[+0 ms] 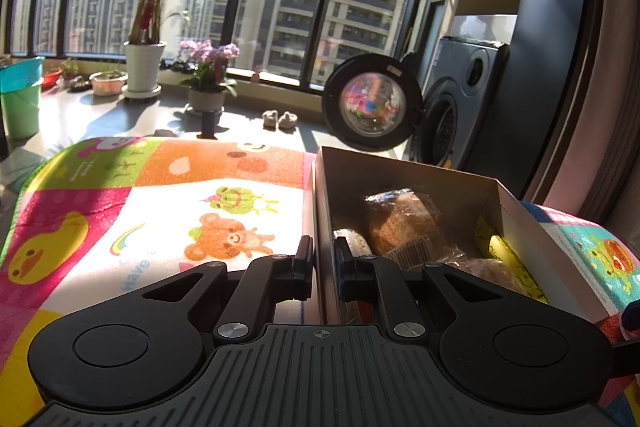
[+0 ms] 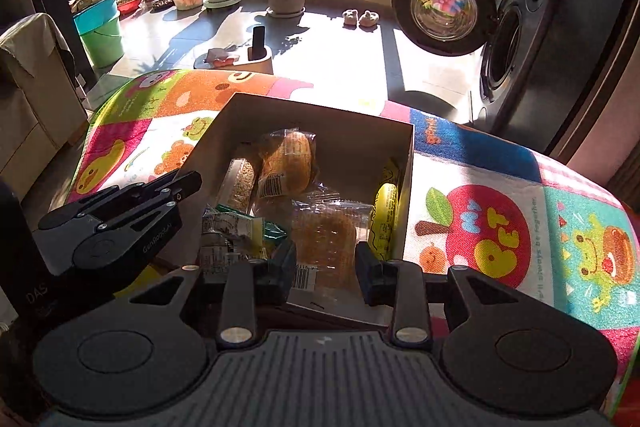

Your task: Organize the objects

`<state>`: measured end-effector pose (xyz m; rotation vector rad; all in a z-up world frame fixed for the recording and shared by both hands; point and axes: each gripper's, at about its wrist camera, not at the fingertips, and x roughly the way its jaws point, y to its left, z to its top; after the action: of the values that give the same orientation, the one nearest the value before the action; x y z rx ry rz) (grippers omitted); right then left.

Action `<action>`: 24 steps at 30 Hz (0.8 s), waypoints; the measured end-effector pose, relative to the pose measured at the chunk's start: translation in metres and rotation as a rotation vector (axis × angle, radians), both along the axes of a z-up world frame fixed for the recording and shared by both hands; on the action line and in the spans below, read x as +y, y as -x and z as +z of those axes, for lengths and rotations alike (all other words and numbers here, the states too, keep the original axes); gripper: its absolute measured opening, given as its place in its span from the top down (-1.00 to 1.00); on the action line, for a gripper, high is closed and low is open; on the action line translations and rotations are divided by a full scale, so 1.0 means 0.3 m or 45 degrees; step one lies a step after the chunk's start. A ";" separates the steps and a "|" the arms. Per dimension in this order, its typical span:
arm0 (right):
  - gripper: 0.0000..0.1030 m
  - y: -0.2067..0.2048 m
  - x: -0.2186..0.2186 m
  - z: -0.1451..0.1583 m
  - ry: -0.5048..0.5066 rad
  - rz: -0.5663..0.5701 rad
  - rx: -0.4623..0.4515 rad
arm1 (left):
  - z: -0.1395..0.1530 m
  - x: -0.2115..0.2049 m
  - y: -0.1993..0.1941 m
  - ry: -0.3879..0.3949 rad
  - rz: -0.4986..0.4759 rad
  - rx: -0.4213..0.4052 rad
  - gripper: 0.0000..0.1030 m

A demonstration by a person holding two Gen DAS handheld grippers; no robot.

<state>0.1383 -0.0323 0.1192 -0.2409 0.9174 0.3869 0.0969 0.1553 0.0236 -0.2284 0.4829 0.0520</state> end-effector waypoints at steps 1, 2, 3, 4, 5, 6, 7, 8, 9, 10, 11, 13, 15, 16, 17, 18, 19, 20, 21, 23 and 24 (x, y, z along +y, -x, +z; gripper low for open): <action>0.20 0.039 -0.007 -0.011 0.018 0.029 0.012 | 0.000 0.000 0.000 -0.004 0.001 0.000 0.74; 0.17 0.079 -0.015 -0.024 0.038 0.057 0.027 | 0.000 -0.001 0.000 -0.009 0.002 0.000 0.74; 0.10 0.117 -0.024 -0.041 0.056 0.083 0.045 | 0.000 -0.003 0.001 -0.012 0.002 -0.001 0.75; 0.03 0.145 -0.029 -0.059 0.068 0.103 0.065 | 0.000 -0.003 0.001 -0.013 0.003 -0.001 0.75; 0.01 0.159 -0.032 -0.074 0.077 0.111 0.083 | 0.000 -0.002 0.002 -0.014 0.003 -0.002 0.75; -0.02 0.171 -0.034 -0.101 0.092 0.110 0.104 | 0.000 -0.003 0.002 -0.014 0.002 -0.002 0.75; -0.03 0.174 -0.035 -0.120 0.102 0.109 0.117 | 0.000 -0.002 0.001 -0.014 0.002 -0.002 0.75; -0.03 0.171 -0.034 -0.151 0.116 0.108 0.134 | 0.000 -0.002 0.001 -0.014 0.002 -0.002 0.75; -0.03 0.164 -0.033 -0.183 0.129 0.098 0.152 | 0.000 -0.003 0.002 -0.012 0.002 -0.001 0.74; -0.03 0.155 -0.032 -0.206 0.135 0.093 0.170 | 0.000 -0.002 0.002 -0.011 0.001 -0.001 0.74; -0.03 0.138 -0.034 -0.241 0.138 0.085 0.201 | 0.000 -0.001 0.001 -0.008 0.001 -0.001 0.74; 0.03 0.117 -0.040 -0.284 0.122 0.057 0.223 | 0.001 -0.003 0.004 -0.007 0.000 -0.001 0.74; 0.33 0.115 -0.047 -0.275 0.084 0.068 0.240 | 0.000 -0.002 0.005 -0.010 0.001 -0.001 0.75; 0.46 0.120 -0.048 -0.267 0.079 0.063 0.244 | 0.000 -0.002 0.006 -0.011 0.001 -0.001 0.75; 0.50 0.136 -0.048 -0.253 0.095 0.061 0.244 | 0.001 -0.003 0.005 -0.011 0.000 -0.001 0.75; 0.57 0.153 -0.047 -0.240 0.098 0.072 0.254 | 0.001 -0.003 0.005 -0.011 0.001 -0.001 0.75; 0.57 0.171 -0.050 -0.226 0.088 0.084 0.269 | 0.001 -0.003 0.006 -0.012 0.001 -0.001 0.75; 0.57 0.196 -0.056 -0.206 0.069 0.095 0.282 | 0.001 -0.002 0.006 -0.012 0.001 -0.001 0.75; 0.57 0.218 -0.061 -0.182 0.052 0.106 0.289 | 0.001 -0.003 0.006 -0.012 0.001 -0.002 0.75; 0.57 0.253 -0.072 -0.124 0.016 0.121 0.277 | 0.001 -0.002 0.006 -0.012 0.001 -0.001 0.75; 0.57 0.268 -0.078 -0.085 -0.006 0.122 0.253 | 0.001 -0.003 0.006 -0.012 0.001 -0.002 0.75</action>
<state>0.0578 -0.0556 0.0937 -0.2457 1.1026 0.5079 0.0951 0.1544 0.0239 -0.2194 0.4812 0.0546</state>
